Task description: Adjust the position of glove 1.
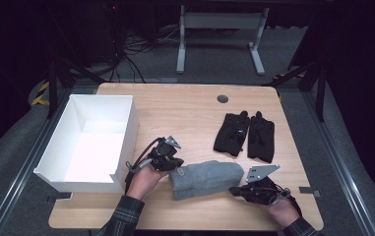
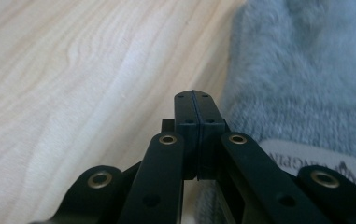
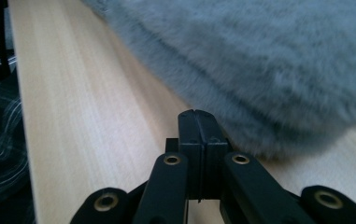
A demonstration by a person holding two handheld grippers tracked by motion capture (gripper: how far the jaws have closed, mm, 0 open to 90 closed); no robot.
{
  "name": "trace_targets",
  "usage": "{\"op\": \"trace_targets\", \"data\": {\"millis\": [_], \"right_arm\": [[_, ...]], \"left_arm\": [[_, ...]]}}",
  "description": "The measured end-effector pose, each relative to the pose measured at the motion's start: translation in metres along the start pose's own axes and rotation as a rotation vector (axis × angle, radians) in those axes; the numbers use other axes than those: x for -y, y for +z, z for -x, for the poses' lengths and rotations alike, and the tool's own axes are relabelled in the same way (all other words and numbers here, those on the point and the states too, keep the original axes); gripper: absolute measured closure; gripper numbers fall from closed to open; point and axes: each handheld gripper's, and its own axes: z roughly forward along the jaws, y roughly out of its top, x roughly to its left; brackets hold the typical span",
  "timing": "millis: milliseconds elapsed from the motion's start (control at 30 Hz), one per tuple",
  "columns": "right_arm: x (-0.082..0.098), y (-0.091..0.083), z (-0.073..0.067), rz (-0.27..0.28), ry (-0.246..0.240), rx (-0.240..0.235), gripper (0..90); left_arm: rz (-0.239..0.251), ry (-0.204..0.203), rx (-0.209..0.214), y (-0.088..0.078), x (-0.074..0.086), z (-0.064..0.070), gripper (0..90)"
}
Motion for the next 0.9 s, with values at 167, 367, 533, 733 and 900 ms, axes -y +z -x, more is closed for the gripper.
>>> {"op": "trace_targets", "data": {"millis": [167, 367, 533, 733, 900], "right_arm": [[-0.004, 0.003, 0.009, 0.0, 0.022, 0.027, 90.0], [-0.008, 0.006, 0.022, 0.011, 0.05, 0.065, 90.0], [-0.016, 0.011, 0.035, 0.021, 0.08, 0.086, 90.0], [-0.022, 0.018, 0.043, 0.025, 0.09, 0.097, 90.0], [-0.028, 0.024, 0.047, 0.022, 0.087, 0.096, 90.0]], "left_arm": [[0.013, -0.01, 0.017, -0.002, 0.008, 0.006, 89.9], [0.024, -0.008, 0.048, -0.003, 0.016, 0.016, 89.7], [0.03, 0.014, 0.067, -0.004, 0.02, 0.028, 89.5], [0.027, 0.038, 0.097, -0.002, 0.022, 0.041, 89.1], [0.014, 0.062, 0.115, 0.002, 0.023, 0.05, 87.1]]}}
